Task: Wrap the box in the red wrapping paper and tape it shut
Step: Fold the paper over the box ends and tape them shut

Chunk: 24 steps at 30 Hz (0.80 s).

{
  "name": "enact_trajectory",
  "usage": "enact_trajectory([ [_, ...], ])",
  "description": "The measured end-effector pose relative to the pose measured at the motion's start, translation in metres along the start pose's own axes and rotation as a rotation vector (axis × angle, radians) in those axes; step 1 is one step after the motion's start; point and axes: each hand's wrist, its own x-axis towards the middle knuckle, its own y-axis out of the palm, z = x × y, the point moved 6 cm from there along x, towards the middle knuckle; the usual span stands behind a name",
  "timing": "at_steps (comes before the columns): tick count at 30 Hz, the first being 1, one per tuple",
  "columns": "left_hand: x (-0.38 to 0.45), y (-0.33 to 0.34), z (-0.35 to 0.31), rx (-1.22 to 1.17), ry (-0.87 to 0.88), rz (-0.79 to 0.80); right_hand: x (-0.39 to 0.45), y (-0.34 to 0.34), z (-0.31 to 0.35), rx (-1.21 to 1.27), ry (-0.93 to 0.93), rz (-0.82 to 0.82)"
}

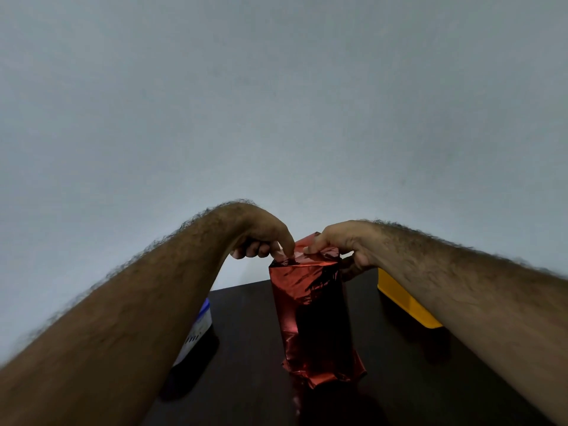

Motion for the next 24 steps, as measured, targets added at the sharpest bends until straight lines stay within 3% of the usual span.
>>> enact_trajectory([
  [7,0.002,-0.008,0.023,-0.01,-0.097,-0.014,-0.002,-0.004,-0.003,0.006,0.046,-0.018],
  [16,0.003,0.002,0.012,-0.26,0.066,-0.093,-0.001,-0.005,-0.004,0.013,0.05,-0.03],
  [24,0.015,0.023,0.019,-0.364,-0.039,-0.065,-0.005,-0.005,-0.006,0.042,0.028,-0.031],
])
